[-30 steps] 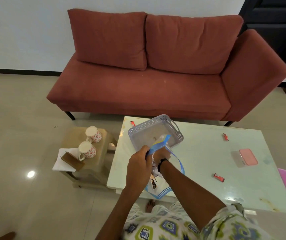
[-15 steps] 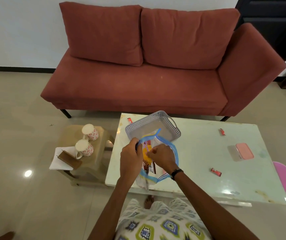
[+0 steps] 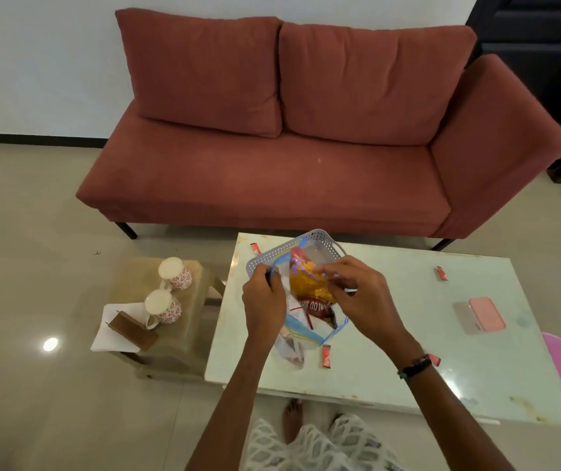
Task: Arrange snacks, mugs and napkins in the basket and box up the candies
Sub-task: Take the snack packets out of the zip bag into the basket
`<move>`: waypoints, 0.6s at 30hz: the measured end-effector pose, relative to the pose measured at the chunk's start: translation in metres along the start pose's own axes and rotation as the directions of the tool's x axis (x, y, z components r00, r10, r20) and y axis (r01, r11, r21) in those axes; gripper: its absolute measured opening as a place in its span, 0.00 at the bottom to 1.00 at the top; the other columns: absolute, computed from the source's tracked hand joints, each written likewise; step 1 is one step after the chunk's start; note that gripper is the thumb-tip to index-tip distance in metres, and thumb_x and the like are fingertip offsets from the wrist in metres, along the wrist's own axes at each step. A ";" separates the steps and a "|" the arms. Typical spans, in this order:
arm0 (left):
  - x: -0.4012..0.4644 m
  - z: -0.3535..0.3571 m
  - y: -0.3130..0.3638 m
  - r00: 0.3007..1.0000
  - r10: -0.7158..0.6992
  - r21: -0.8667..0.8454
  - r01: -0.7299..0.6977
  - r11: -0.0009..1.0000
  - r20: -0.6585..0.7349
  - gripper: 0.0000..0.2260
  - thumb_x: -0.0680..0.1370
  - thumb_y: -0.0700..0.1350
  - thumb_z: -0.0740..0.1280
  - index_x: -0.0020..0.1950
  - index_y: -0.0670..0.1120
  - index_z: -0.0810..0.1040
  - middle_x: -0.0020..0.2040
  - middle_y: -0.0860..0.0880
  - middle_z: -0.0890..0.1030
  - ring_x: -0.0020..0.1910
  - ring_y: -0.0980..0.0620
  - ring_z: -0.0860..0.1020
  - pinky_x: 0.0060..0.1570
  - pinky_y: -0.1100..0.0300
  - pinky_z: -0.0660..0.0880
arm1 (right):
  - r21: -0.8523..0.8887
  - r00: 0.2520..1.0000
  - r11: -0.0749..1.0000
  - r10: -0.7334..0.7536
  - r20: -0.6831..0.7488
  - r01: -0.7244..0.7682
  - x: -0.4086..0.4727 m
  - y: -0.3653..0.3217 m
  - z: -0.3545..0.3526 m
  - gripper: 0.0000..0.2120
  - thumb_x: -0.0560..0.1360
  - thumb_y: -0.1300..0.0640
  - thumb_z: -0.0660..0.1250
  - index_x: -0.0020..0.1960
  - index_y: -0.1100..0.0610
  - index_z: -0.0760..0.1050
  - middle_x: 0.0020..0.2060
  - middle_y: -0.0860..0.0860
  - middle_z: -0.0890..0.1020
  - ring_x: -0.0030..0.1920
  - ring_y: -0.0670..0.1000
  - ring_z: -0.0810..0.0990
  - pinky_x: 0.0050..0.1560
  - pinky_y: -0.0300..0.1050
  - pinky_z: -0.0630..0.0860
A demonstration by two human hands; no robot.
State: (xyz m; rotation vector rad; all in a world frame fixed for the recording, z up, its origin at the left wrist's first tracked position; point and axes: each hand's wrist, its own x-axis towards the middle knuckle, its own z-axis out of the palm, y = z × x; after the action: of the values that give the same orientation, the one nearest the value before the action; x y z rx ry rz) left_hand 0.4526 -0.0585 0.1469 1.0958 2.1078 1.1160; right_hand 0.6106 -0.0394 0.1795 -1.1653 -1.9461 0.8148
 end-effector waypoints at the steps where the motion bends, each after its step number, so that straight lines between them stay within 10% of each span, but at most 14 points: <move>1: 0.007 0.005 0.003 1.000 -0.012 -0.003 0.012 1.000 -0.001 0.11 0.81 0.45 0.58 0.51 0.38 0.74 0.47 0.42 0.81 0.37 0.55 0.74 0.27 0.74 0.68 | -0.007 0.999 1.000 -0.006 -0.043 0.006 0.007 0.002 -0.004 0.12 0.72 0.69 0.69 0.53 0.58 0.81 0.45 0.46 0.79 0.46 0.43 0.80 0.44 0.29 0.78; 8: 0.063 0.036 0.015 0.994 -0.063 -0.029 0.061 0.998 -0.092 0.10 0.81 0.44 0.58 0.45 0.40 0.73 0.38 0.45 0.77 0.36 0.48 0.75 0.37 0.56 0.71 | 0.154 0.960 0.987 0.093 -0.264 -0.053 0.065 0.027 -0.034 0.16 0.74 0.66 0.68 0.57 0.50 0.79 0.49 0.38 0.82 0.50 0.33 0.80 0.44 0.24 0.75; 18: 0.123 0.085 -0.036 0.974 -0.107 0.032 0.115 0.993 -0.199 0.10 0.80 0.43 0.59 0.46 0.38 0.74 0.38 0.45 0.76 0.34 0.49 0.72 0.29 0.67 0.62 | 0.188 0.872 0.978 0.173 -0.457 -0.096 0.129 0.138 -0.009 0.09 0.75 0.64 0.67 0.53 0.56 0.82 0.45 0.46 0.84 0.44 0.34 0.81 0.42 0.24 0.73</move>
State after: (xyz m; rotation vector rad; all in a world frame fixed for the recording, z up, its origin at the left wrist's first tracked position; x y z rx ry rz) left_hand 0.4323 0.0689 0.0636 0.9053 2.3256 1.1717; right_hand 0.6378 0.1328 0.1070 -1.2732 -1.3863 0.6647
